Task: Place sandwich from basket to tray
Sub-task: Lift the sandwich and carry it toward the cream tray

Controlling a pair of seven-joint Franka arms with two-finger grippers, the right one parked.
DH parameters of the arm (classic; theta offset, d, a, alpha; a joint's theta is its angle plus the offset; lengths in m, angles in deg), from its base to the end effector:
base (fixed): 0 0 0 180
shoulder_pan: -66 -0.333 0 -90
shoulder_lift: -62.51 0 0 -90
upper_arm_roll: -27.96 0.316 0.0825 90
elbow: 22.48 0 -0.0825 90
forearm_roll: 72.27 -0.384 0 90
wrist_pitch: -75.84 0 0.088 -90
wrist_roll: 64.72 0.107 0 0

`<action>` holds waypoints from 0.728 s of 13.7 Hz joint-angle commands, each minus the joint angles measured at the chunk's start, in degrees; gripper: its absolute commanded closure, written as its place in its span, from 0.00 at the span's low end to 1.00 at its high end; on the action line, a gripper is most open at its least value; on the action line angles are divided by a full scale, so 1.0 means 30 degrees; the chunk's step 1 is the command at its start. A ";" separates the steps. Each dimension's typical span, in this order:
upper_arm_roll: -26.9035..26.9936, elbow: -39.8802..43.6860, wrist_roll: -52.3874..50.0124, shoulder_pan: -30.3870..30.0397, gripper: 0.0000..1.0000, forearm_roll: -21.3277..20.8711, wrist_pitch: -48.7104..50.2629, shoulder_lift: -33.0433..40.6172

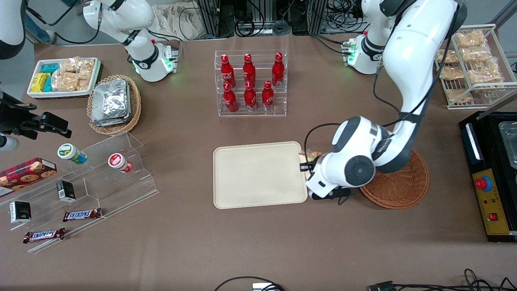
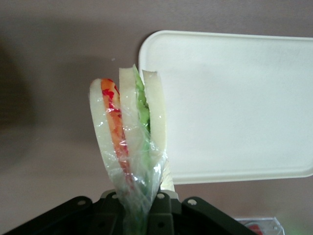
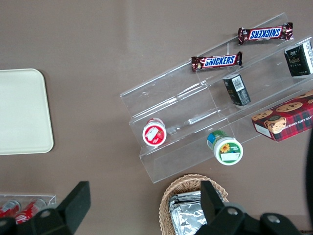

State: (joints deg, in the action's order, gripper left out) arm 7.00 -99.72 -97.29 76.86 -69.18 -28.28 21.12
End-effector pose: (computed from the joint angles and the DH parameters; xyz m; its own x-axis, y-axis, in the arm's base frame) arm 0.6256 -0.3303 0.3042 0.9405 0.0651 -0.3335 0.1118 -0.9861 0.1228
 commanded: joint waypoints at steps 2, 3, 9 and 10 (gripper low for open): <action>-0.0074 0.0876 -0.0043 0.0480 0.96 -0.0295 -0.0828 -0.1584; -0.0017 0.0876 -0.0014 0.1235 0.96 -0.0384 -0.1034 -0.1848; 0.0364 0.0788 -0.0073 0.2705 0.95 -0.1087 -0.1827 -0.3080; 0.0364 0.0759 -0.0073 0.2736 0.94 -0.1436 -0.1827 -0.3226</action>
State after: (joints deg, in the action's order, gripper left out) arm 7.44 -99.49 -97.20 83.73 -71.74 -34.24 12.73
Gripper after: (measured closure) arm 0.837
